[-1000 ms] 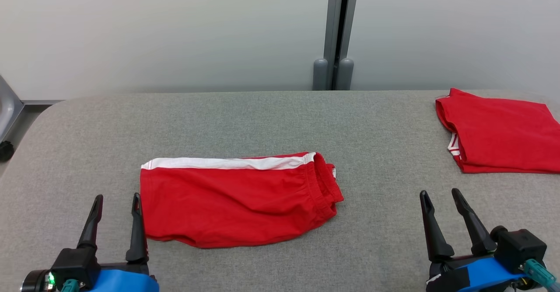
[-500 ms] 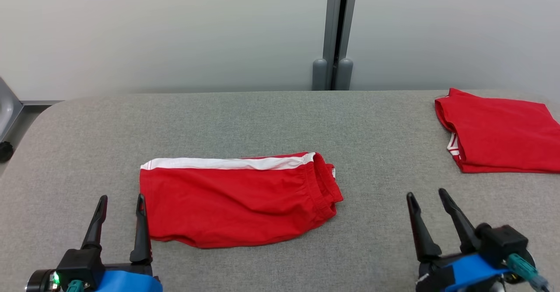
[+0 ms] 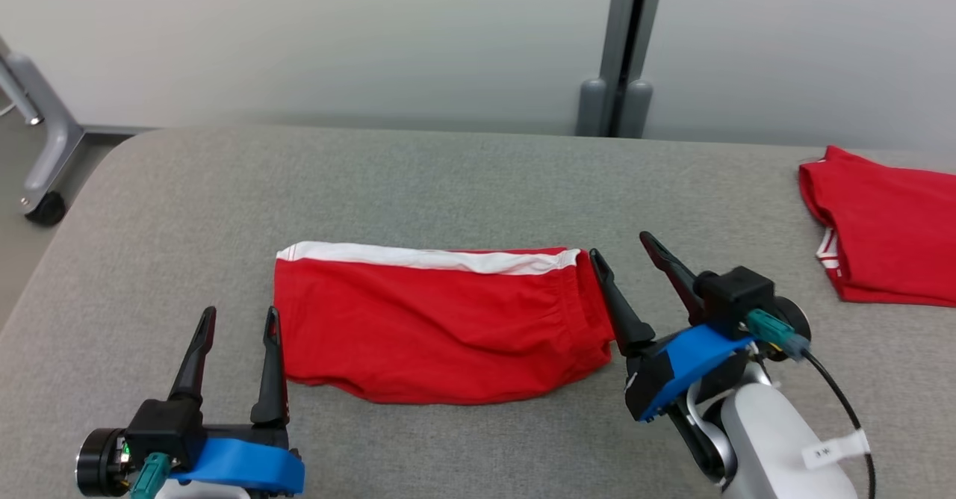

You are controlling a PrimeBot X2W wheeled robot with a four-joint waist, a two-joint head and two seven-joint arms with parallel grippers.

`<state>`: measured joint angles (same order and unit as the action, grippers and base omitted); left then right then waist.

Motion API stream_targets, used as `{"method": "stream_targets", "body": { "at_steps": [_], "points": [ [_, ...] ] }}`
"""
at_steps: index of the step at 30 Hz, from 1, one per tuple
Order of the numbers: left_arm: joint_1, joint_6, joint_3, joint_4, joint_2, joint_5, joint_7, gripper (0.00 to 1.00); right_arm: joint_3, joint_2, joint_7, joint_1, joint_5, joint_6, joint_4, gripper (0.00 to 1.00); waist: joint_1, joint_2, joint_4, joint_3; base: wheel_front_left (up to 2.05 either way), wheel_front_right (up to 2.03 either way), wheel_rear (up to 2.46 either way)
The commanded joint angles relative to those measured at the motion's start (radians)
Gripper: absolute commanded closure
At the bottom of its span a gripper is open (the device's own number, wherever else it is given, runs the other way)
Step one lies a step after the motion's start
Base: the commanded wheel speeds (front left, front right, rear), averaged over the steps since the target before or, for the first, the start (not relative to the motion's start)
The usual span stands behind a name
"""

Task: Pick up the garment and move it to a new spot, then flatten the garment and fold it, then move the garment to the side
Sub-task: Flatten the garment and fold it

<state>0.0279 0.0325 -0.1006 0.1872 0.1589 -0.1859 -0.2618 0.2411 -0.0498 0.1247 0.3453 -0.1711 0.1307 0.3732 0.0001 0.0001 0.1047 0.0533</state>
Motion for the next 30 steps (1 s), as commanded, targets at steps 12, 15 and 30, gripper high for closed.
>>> {"method": "stream_targets", "body": {
  "at_steps": [12, 15, 30],
  "points": [
    [0.080, 0.039, 0.022, 0.031, -0.049, 0.030, -0.004, 0.00, 0.000, -0.002, 0.052, 0.164, 0.039, 0.000, 0.381, 0.00, -0.0001, -0.0001, 0.087, 0.097, 0.00, 0.00, 0.00],
    [0.087, 0.046, 0.034, 0.036, -0.055, 0.035, -0.004, 0.00, -0.011, -0.002, 0.073, 0.179, 0.042, 0.000, 0.450, 0.00, -0.0001, -0.0001, 0.091, 0.105, 0.00, 0.00, 0.00],
    [0.118, 0.072, 0.056, 0.054, -0.084, 0.061, -0.004, 0.00, 0.061, -0.002, 0.102, 0.207, -0.090, 0.000, 0.625, 0.00, -0.0001, -0.0001, 0.079, 0.126, 0.00, 0.00, 0.00]
  ]
}}
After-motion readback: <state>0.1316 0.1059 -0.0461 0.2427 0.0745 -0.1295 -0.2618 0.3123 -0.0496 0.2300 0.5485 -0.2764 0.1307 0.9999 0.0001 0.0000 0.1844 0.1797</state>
